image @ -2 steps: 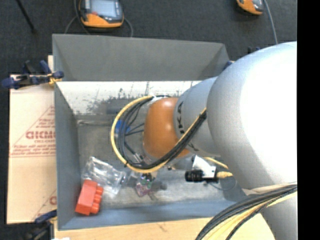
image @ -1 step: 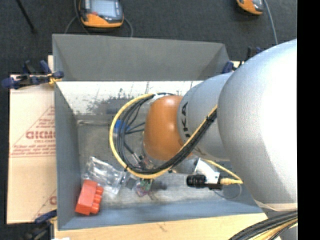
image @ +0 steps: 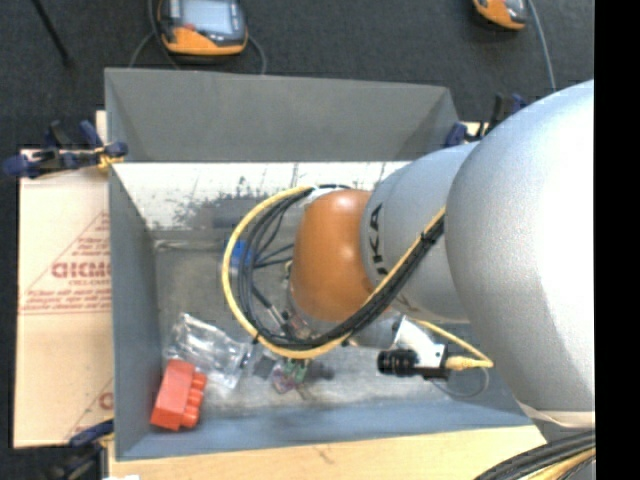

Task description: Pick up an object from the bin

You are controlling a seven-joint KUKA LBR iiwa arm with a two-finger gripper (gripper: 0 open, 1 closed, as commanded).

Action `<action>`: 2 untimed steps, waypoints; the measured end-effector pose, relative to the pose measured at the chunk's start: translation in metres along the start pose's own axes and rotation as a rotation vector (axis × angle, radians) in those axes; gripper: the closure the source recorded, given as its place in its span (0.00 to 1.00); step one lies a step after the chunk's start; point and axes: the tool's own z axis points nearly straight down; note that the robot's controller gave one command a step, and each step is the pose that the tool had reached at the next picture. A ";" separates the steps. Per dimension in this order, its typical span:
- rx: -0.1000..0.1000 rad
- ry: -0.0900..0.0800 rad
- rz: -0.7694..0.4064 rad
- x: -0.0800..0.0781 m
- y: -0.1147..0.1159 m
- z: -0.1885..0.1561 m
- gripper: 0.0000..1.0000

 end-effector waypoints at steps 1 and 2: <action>0.001 0.000 -0.001 0.000 0.000 0.001 0.00; 0.006 0.003 -0.201 -0.057 -0.046 0.050 0.00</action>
Offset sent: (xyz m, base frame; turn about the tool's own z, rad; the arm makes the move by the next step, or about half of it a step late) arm 0.0000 0.0000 0.0000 0.0000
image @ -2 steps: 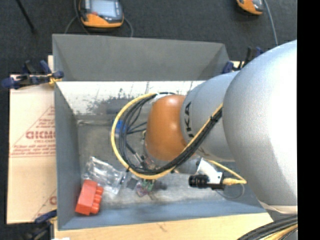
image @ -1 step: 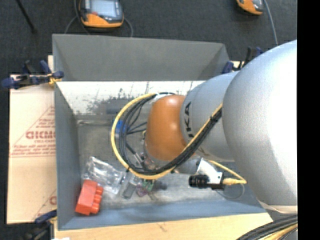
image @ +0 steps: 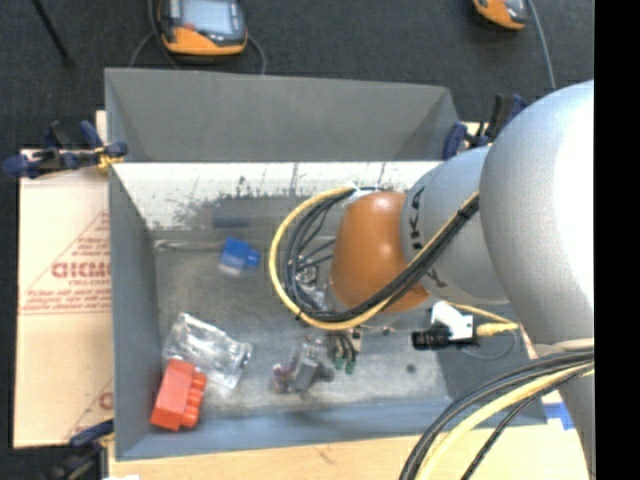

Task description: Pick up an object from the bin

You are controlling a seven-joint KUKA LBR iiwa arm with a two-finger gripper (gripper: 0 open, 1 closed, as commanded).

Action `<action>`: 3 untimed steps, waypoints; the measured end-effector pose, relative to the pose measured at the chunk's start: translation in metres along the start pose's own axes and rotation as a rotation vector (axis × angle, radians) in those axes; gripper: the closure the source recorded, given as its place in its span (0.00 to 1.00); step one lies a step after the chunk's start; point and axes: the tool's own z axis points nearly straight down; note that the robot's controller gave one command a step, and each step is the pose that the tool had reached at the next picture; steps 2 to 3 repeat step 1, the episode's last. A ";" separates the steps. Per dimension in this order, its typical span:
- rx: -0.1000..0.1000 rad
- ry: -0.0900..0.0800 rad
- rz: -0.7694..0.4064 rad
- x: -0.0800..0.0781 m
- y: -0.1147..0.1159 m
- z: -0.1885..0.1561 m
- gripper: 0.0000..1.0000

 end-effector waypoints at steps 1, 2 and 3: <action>-0.002 0.000 0.000 0.000 0.002 -0.001 1.00; -0.002 0.000 0.000 0.000 0.002 -0.001 1.00; -0.002 0.000 0.000 0.000 0.002 -0.001 1.00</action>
Offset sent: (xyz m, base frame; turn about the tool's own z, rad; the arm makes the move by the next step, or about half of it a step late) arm 0.0000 0.0000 0.0000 0.0000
